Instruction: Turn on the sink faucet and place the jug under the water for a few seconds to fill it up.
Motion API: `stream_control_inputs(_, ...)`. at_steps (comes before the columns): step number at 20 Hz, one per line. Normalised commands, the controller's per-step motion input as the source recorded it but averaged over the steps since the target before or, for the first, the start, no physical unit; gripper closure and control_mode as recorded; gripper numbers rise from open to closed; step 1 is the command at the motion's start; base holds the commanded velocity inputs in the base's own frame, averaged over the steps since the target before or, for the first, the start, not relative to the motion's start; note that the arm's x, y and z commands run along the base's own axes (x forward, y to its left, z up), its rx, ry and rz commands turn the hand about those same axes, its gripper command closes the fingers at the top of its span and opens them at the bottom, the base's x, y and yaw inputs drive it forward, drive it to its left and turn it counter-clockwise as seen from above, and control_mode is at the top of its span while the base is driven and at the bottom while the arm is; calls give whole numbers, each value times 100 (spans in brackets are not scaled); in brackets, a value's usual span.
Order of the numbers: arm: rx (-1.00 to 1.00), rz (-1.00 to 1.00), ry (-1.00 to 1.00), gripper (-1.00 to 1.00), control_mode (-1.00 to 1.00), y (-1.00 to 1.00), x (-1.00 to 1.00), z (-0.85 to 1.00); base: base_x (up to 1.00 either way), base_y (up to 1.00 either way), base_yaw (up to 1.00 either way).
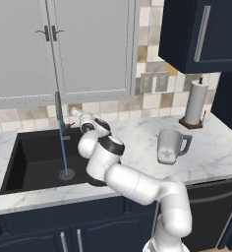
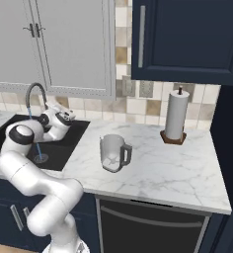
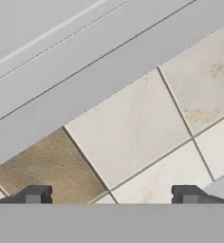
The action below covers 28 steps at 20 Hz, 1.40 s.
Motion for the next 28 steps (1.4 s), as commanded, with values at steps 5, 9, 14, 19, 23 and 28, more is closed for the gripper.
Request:
stream_control_inputs(5,5,0,-6,-100,-100,-64,-13,95,0,0,0)
stream_control_inputs(9,3,0,-2,-100,-100,-45,-26,100,0,0,0)
stream_control_inputs(14,2,0,1,-100,-100,-19,-29,100,0,0,0)
stream_control_inputs(19,0,0,7,-100,-100,-15,-38,100,0,0,0)
stream_control_inputs(23,0,0,7,-100,-100,-22,-97,75,0,0,0)
stream_control_inputs(28,0,0,8,-100,-100,-48,-99,88,0,0,0)
